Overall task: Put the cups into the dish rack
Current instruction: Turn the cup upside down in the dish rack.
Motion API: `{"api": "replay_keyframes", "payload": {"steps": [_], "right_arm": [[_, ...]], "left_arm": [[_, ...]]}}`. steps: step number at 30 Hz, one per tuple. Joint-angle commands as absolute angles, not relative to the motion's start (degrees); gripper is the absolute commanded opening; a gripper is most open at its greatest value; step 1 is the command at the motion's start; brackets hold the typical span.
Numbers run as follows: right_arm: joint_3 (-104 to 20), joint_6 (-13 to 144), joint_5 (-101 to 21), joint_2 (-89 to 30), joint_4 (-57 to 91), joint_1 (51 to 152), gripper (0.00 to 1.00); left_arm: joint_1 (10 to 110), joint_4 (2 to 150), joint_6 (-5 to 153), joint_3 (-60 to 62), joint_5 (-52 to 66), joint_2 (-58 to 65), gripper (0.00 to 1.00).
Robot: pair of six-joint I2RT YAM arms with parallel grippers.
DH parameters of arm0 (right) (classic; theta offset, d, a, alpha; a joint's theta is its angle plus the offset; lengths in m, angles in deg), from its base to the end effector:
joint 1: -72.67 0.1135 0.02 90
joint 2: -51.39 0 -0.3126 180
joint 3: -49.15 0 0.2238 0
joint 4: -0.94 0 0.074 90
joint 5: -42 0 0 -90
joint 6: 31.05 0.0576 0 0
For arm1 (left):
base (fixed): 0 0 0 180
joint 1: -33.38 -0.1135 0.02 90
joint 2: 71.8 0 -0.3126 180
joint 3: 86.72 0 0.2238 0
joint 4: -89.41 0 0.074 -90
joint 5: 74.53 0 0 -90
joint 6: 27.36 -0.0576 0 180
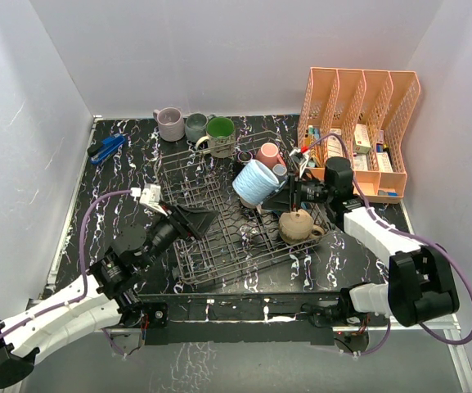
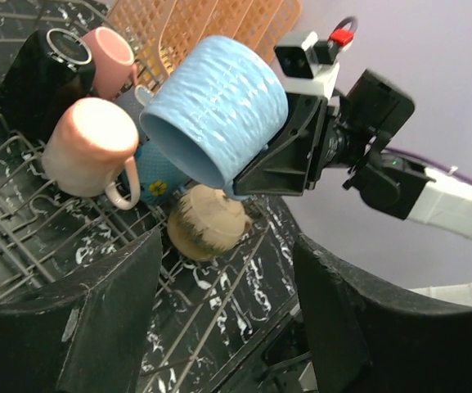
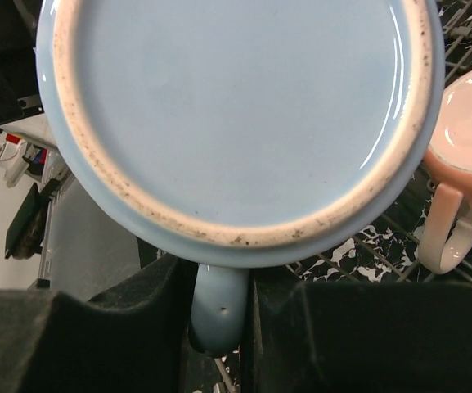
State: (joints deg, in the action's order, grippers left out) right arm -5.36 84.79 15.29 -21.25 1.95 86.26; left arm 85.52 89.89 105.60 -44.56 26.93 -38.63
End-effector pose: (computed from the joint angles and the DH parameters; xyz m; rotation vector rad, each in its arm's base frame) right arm 0.2151 0.1049 0.3095 -0.6002 1.8977 1.4951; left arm 0.0754 -0.0783 0.3410 -0.0577 1.5253 -1.2178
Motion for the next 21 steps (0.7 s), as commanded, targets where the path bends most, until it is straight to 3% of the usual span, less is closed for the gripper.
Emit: {"api": "replay_keyframes", "payload": {"steps": [1, 21], "right_arm": [[-11.87, 81.37, 15.43, -23.33, -3.46, 88.15, 0.08], [-36.89, 67.26, -3.53, -42.96, 7.46, 103.48, 0.08]], "left_arm": [[85.67, 85.02, 103.73, -41.61, 27.39, -39.46, 0.63], [85.65, 59.44, 98.25, -26.26, 36.56, -40.35, 0.64]]}}
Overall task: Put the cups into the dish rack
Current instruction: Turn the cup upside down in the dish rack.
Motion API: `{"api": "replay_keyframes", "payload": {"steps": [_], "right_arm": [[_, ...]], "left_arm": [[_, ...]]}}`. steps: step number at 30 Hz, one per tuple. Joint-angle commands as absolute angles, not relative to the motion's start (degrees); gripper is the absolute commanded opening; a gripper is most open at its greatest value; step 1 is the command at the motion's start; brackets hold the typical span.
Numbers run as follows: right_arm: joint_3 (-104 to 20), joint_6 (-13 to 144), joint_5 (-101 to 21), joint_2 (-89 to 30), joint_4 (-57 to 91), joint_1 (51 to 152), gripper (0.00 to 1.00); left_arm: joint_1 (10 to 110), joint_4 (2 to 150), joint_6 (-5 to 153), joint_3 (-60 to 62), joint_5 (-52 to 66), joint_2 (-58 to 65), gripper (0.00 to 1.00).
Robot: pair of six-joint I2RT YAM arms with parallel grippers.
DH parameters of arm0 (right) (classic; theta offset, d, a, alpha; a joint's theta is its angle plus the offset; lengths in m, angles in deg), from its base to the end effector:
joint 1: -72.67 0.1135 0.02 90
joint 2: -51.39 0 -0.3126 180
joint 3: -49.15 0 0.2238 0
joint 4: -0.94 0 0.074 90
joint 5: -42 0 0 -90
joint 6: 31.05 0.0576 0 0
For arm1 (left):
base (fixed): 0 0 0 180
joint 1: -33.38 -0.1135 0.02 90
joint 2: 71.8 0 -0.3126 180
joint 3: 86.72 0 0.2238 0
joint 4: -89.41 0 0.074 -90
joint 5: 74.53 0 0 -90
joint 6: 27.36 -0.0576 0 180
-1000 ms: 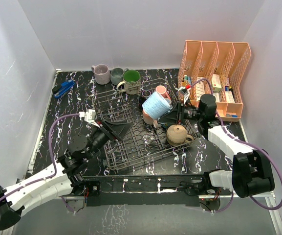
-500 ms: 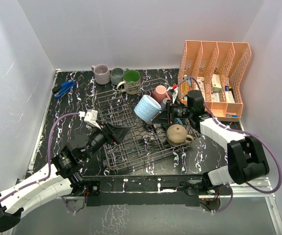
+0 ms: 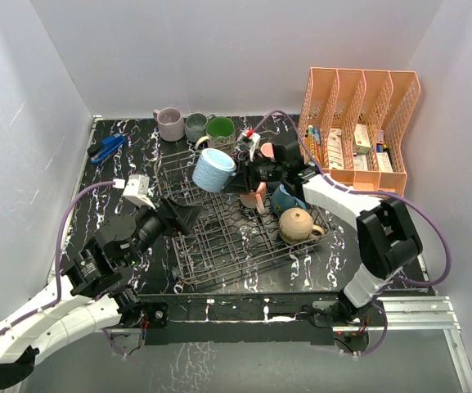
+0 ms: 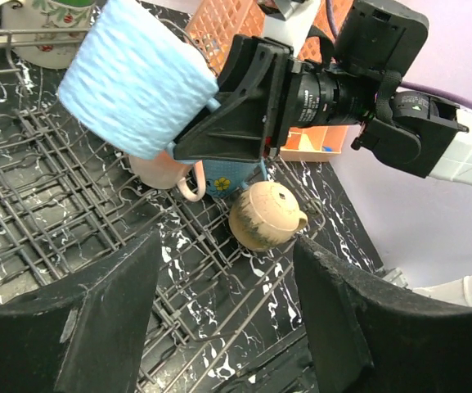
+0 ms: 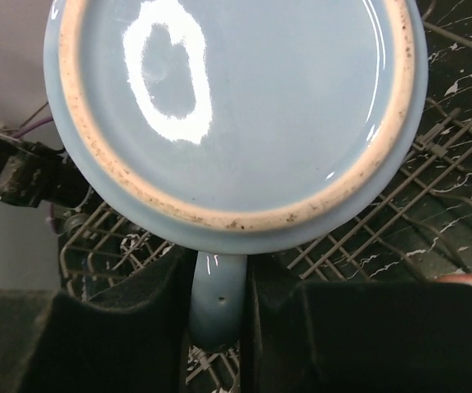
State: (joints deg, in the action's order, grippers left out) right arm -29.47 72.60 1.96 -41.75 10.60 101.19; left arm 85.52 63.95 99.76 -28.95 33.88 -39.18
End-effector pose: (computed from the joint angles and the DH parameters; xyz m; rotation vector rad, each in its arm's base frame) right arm 0.2909 0.2083 0.3240 -0.8518 1.8942 1.3273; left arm 0.0683 -0.0583 0.3764 -0.0477 1.6598 -0.9564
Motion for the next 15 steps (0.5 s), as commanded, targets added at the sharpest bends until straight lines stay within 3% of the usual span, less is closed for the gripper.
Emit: {"api": "replay_keyframes", "payload": {"steps": [1, 15], "right_arm": [[-38.18, 66.69, -4.55, -43.99, 8.03, 104.08, 0.08], [-49.61, 60.18, -15.01, -55.33, 13.34, 108.11, 0.08]], "left_arm": [[85.59, 59.25, 98.28, -26.09, 36.83, -40.66, 0.64], [85.58, 58.36, 97.99, -26.89, 39.37, -44.76, 0.64]]}}
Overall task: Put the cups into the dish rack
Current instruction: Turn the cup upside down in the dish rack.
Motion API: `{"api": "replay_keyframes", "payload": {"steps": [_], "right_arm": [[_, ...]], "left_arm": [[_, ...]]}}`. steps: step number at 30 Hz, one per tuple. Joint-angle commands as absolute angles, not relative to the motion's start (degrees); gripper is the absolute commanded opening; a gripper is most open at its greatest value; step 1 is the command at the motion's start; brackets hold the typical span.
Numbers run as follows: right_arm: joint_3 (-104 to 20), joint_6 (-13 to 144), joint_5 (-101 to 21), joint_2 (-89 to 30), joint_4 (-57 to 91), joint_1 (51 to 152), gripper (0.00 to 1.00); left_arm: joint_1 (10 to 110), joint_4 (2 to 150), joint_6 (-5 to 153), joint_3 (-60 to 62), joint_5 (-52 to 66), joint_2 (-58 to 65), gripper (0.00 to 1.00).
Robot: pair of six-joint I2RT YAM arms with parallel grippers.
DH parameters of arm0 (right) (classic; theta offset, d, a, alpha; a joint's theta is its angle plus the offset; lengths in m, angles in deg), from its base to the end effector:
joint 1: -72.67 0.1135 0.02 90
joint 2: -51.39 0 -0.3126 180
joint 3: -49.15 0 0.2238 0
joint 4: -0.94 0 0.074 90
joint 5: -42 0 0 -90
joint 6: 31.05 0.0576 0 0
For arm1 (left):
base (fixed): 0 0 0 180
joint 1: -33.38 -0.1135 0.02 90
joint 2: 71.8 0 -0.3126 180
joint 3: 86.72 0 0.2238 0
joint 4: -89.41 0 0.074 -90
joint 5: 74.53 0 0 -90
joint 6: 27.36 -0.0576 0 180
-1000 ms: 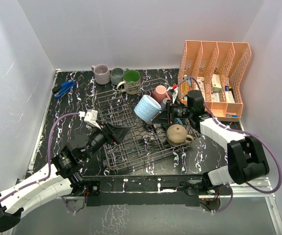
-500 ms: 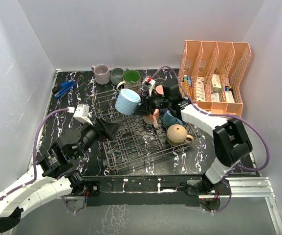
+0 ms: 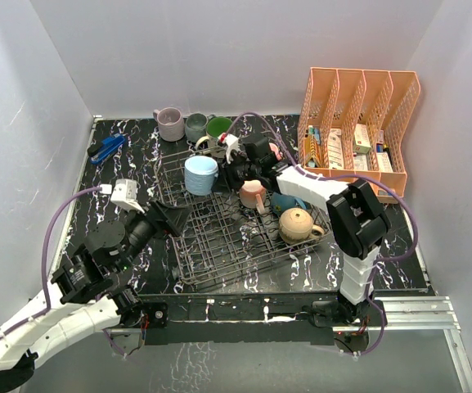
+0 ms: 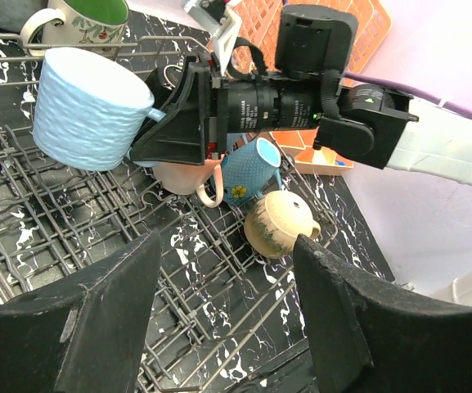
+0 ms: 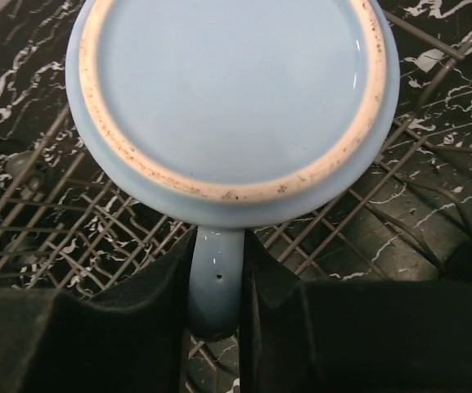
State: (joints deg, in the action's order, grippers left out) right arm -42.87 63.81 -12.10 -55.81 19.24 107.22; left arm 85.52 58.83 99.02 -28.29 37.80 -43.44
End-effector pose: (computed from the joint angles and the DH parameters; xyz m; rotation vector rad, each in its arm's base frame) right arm 0.3342 0.2712 0.2870 -0.9293 2.0182 1.0643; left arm 0.0577 -0.0386 0.3730 -0.0919 1.6498 -0.8925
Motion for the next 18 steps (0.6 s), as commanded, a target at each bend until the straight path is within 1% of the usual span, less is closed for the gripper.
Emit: {"api": "replay_keyframes", "payload": {"steps": [1, 13, 18], "right_arm": [[-50.22, 59.78, -15.52, -55.84, 13.6, 108.28, 0.08], [-57.08, 53.77, -25.4, -62.42, 16.21, 111.53, 0.08], [-56.33, 51.9, -27.85, -63.39, 15.77, 111.83, 0.08]], "left_arm": [[85.58, 58.32, 98.05, -27.01, 39.44, -44.96, 0.64], [85.58, 57.75, 99.23, -28.49, 39.86, -48.03, 0.64], [85.62, 57.65, 99.92, -29.62, 40.04, -49.63, 0.64]]}}
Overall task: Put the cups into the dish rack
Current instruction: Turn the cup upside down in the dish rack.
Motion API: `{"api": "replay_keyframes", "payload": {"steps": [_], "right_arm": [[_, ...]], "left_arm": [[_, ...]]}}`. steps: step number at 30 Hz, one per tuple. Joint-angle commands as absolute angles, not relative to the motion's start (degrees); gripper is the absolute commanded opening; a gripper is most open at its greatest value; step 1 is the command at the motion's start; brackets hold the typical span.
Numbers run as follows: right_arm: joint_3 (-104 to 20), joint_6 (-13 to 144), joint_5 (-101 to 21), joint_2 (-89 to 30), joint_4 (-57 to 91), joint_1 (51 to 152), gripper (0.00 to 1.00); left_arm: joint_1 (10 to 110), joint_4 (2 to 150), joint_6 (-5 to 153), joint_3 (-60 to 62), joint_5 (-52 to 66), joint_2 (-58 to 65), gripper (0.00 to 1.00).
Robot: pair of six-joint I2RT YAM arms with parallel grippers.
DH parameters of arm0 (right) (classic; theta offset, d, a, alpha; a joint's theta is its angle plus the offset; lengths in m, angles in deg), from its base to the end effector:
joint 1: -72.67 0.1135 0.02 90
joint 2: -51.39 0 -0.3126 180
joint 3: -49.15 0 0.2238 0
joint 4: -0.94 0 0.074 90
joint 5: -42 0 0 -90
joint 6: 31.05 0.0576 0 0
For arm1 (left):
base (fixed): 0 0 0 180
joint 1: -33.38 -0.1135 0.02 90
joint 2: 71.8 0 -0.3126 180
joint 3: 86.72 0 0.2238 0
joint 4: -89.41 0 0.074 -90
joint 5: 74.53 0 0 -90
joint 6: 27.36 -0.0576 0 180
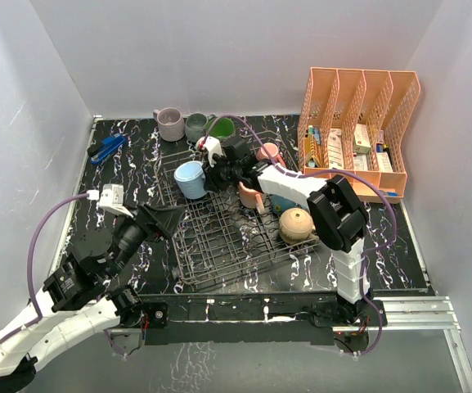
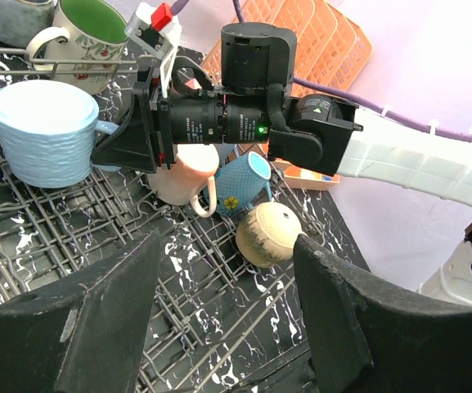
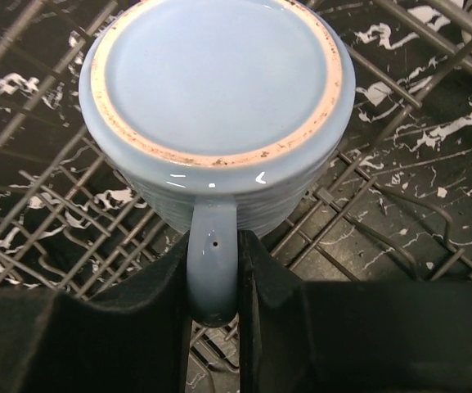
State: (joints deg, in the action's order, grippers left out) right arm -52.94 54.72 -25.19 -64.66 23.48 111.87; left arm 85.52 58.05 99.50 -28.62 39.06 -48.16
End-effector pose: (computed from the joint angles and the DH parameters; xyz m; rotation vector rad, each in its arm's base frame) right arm 0.3553 0.3186 0.2648 -1.0442 2.0041 0.7730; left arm 0.0457 -0.0212 0.3723 -0.1332 1.5890 -0.9202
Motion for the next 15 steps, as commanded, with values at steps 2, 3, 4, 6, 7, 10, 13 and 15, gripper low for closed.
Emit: {"api": "replay_keyframes", "payload": {"steps": [2, 3, 4, 6, 7, 10, 13, 15], "right_arm": [[-54.46, 51.01, -28.86, -62.82, 14.46, 111.87, 0.08], [-53.02, 50.51, -28.9, -62.42, 13.79, 111.83, 0.08], [-52.0, 49.84, -28.5, -62.16, 13.52, 111.82, 0.08], [-50.44, 48.69, -27.72, -61.86, 14.23, 111.91, 0.09], [-49.57, 48.38, -27.82, -61.77, 14.35, 111.95, 0.1], [-47.19, 47.05, -28.23, -61.26, 14.56, 112.04, 0.28], [-46.2, 45.67, -28.68, -60.45, 14.68, 112.21, 0.41], [-46.23, 44.69, -28.81, -59.65, 15.48, 112.38, 0.45]], "left_arm": [[85.58, 57.92, 100.19, -30.25, 40.08, -50.12, 0.64], [85.59, 58.06, 100.17, -30.53, 40.08, -50.29, 0.64], [85.6, 58.18, 100.27, -30.74, 40.08, -50.47, 0.64], [85.61, 58.47, 100.29, -31.16, 40.0, -50.62, 0.64], [85.6, 58.55, 100.29, -31.34, 39.88, -50.66, 0.64], [85.58, 58.89, 100.3, -31.99, 39.76, -50.75, 0.64], [85.58, 59.41, 100.57, -32.83, 39.41, -51.03, 0.64], [85.63, 59.69, 100.88, -33.32, 39.13, -51.37, 0.64]]}}
